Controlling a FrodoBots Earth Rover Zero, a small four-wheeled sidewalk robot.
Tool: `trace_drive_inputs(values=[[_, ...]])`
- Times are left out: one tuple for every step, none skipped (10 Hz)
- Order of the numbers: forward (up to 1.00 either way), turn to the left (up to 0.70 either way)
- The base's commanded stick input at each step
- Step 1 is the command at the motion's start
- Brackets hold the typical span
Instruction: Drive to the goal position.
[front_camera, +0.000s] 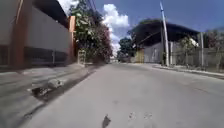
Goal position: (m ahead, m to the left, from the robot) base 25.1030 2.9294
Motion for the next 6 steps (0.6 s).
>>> trace_drive_inputs(values=[[1.00, -0.07], [1.00, -0.36], [1.00, -0.37], [1.00, -0.33], [1.00, -0.24], [1.00, -0.12]])
